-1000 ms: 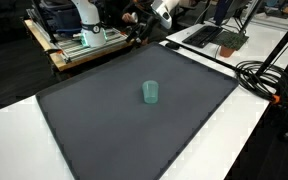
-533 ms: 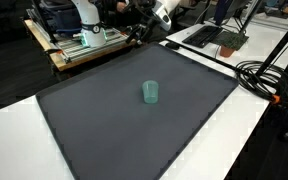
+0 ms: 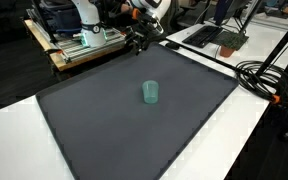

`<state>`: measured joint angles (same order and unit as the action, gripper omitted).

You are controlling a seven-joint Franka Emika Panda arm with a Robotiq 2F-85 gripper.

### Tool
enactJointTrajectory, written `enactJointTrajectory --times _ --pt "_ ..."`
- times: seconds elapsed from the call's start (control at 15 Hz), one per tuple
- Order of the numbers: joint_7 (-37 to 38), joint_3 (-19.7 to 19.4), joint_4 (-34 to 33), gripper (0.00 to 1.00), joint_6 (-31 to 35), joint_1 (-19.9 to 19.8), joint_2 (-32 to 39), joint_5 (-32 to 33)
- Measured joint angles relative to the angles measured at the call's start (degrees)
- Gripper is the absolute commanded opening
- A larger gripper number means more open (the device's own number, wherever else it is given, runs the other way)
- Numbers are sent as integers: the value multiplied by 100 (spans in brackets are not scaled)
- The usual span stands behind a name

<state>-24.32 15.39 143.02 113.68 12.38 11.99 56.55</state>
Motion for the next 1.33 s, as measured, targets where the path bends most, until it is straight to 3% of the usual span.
enactJointTrajectory --times 0.27,0.67,1.07,1.33 --pt "-733 1 -48 100 -228 24 61 377" --pt "-837 -6 -96 100 -270 33 125 638" --pt "-834 -187 32 100 837 -147 306 2176" --pt "-837 -436 90 100 1053 -324 460 2969"
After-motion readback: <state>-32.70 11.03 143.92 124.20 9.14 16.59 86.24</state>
